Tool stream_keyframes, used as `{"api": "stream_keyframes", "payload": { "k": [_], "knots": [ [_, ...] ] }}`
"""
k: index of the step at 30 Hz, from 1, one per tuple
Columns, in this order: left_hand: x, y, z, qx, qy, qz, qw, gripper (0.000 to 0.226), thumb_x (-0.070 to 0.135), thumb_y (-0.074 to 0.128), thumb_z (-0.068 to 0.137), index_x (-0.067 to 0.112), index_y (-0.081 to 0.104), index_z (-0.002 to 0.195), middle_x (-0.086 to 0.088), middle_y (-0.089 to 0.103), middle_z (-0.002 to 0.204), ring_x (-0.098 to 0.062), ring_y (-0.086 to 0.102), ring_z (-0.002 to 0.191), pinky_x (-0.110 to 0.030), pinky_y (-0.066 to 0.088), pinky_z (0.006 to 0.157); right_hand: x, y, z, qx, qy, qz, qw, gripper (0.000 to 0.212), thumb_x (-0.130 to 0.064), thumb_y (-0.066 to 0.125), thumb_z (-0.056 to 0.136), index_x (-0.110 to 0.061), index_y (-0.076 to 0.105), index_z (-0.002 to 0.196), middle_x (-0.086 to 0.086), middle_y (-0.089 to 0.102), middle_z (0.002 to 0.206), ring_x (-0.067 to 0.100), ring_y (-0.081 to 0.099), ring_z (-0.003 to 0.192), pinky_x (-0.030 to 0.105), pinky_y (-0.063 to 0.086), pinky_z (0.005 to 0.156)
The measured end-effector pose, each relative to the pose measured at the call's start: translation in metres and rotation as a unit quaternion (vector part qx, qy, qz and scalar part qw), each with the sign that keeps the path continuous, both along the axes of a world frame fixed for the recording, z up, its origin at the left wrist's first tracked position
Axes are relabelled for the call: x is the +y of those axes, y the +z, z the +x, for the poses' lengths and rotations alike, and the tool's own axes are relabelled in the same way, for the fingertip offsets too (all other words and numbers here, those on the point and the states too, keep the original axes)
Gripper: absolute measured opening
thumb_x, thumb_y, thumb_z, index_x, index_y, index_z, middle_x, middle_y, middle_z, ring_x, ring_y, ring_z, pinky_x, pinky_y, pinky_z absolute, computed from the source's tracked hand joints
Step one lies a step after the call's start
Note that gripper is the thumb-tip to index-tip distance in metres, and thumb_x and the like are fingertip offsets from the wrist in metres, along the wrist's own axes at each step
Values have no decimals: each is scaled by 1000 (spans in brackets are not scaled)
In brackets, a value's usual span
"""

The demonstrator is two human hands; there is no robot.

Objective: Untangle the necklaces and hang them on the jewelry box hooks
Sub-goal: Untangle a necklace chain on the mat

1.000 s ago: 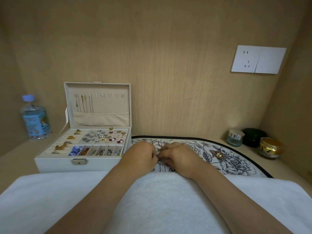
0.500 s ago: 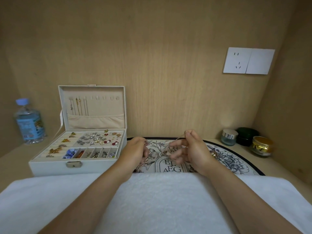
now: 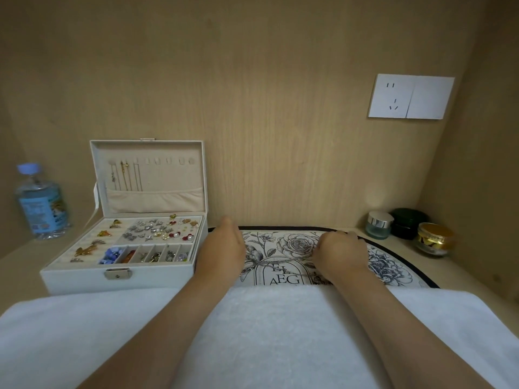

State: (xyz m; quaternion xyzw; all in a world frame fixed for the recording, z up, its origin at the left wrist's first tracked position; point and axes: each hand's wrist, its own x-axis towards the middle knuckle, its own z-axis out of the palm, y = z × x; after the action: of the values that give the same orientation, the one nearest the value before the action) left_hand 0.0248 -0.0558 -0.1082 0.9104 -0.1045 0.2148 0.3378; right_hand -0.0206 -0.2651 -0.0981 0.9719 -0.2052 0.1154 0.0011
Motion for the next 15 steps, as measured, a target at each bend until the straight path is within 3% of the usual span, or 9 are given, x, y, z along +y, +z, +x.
{"api": "stream_keyframes", "payload": {
  "k": [2,3,5,6,9,13,15],
  "knots": [
    [-1,3,2,17,-22,-52,998,27,27,25,104,15,45,90,-9,61,68,-27,64,63,-42,52,56,2,-4,1,-51,74,-4,996,32,-25,56,88,-24,64,119,4,61,119,27,50,116,39,40,97],
    [-2,4,4,53,-32,-109,992,28,29,24,104,16,46,91,-10,62,70,-30,67,65,-43,54,58,4,-6,1,-79,130,45,987,30,-26,59,87,-27,65,117,1,60,117,25,51,115,37,41,97],
    [-1,5,6,113,-29,-212,970,29,30,24,104,17,49,96,-9,60,71,-35,69,69,-41,53,58,12,-9,1,-81,228,155,958,13,-31,64,84,-32,67,96,-7,60,102,18,57,103,32,47,89],
    [0,6,7,106,-21,-215,971,29,30,25,104,17,50,97,-8,59,73,-35,69,70,-41,53,58,16,-11,3,-58,253,178,949,7,-35,68,80,-32,65,85,-11,59,94,15,59,95,30,49,84],
    [4,6,8,19,-16,-124,992,28,28,27,106,11,49,99,-9,57,75,-30,63,67,-44,51,61,18,-15,5,-23,290,178,940,24,-51,76,71,-29,67,72,-12,59,86,5,60,79,27,51,76],
    [1,4,4,3,-32,-22,999,24,27,28,106,12,46,101,-9,61,75,-29,61,67,-42,49,62,15,-12,6,-14,350,174,920,10,-33,78,80,-24,76,77,-15,60,82,0,58,80,26,49,79],
    [2,2,5,1,-37,-8,999,25,29,28,106,14,48,104,-7,66,84,-27,64,71,-45,54,68,11,-10,5,0,345,120,931,13,-30,68,87,-21,73,79,-11,63,83,7,59,80,30,50,78]
  ]
}}
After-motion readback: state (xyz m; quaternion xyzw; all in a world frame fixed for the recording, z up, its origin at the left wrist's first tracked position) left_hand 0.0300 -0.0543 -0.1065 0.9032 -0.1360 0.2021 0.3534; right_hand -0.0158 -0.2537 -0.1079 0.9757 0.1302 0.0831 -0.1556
